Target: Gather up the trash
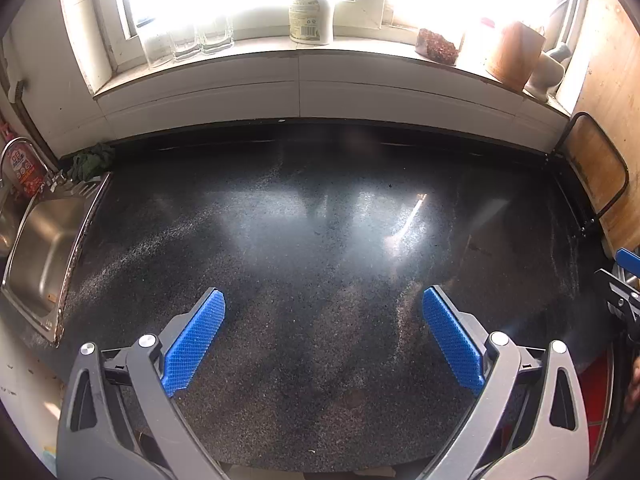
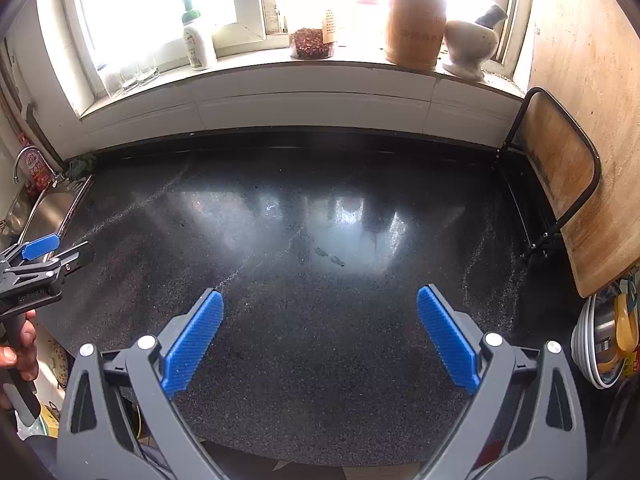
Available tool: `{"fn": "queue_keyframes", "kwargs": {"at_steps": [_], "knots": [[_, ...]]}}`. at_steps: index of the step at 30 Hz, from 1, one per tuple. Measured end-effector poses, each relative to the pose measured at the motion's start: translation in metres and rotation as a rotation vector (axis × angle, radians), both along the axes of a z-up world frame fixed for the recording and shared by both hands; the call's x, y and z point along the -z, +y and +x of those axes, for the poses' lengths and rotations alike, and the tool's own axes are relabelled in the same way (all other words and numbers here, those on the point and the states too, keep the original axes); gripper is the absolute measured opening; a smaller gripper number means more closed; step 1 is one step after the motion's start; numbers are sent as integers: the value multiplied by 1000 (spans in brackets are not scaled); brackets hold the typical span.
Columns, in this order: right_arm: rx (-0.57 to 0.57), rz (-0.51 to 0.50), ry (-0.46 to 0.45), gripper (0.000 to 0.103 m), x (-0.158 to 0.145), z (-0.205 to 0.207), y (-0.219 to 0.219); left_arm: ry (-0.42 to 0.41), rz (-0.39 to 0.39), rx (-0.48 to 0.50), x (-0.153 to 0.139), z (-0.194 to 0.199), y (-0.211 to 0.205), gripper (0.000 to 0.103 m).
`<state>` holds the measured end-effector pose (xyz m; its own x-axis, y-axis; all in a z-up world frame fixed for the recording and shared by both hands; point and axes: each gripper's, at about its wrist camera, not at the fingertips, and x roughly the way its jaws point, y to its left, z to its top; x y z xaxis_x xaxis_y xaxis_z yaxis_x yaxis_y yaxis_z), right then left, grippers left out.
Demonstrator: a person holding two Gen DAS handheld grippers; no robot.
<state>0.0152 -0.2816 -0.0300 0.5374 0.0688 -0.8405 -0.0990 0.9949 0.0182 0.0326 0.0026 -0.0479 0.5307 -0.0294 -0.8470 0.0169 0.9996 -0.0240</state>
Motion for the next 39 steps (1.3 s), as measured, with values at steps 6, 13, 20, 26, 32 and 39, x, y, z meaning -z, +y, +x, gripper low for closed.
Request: {"fn": "queue_keyframes", "kwargs": {"at_steps": [6, 13, 20, 26, 32, 39], "knots": [[-3, 6, 5, 94, 0, 2, 2, 2, -1, -2, 1, 2, 2, 96], [0, 7, 7, 94, 1, 3, 4, 7, 0, -4, 2, 4, 3, 96], [-3, 7, 9, 94, 1, 4, 6, 11, 6, -5, 4, 4, 4, 96], [-3, 7, 12, 94, 2, 4, 6, 16, 11, -3, 5, 4, 5, 96], [1, 14, 16, 94, 3, 5, 5, 19, 13, 5, 5, 4, 5, 96], [7, 12, 21, 94, 5, 4, 5, 25, 9, -2, 8, 5, 6, 96]]}}
